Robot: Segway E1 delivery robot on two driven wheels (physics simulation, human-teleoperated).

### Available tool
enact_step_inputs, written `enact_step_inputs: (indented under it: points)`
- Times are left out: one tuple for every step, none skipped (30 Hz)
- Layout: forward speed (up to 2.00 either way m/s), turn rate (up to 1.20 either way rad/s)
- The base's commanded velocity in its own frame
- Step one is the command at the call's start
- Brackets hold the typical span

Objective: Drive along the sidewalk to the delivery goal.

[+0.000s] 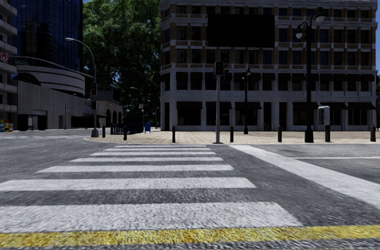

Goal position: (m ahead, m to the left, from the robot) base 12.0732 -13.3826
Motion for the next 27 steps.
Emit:
enact_step_inputs:
  points:
    - [2.0,0.0]
    - [2.0,0.0]
    - [2.0,0.0]
    - [2.0,0.0]
    - [2.0,0.0]
    - [2.0,0.0]
    - [2.0,0.0]
    - [2.0,0.0]
    - [2.0,0.0]
    - [2.0,0.0]
    - [2.0,0.0]
    - [2.0,0.0]
    - [2.0,0.0]
    - [2.0,0.0]
    - [2.0,0.0]
    - [2.0,0.0]
    - [2.0,0.0]
    - [2.0,0.0]
    - [2.0,0.0]
    - [2.0,0.0]
    - [2.0,0.0]
    - [2.0,0.0]
    - [2.0,0.0]
    - [2.0,0.0]
    - [2.0,0.0]
    - [2.0,0.0]
    - [2.0,0.0]
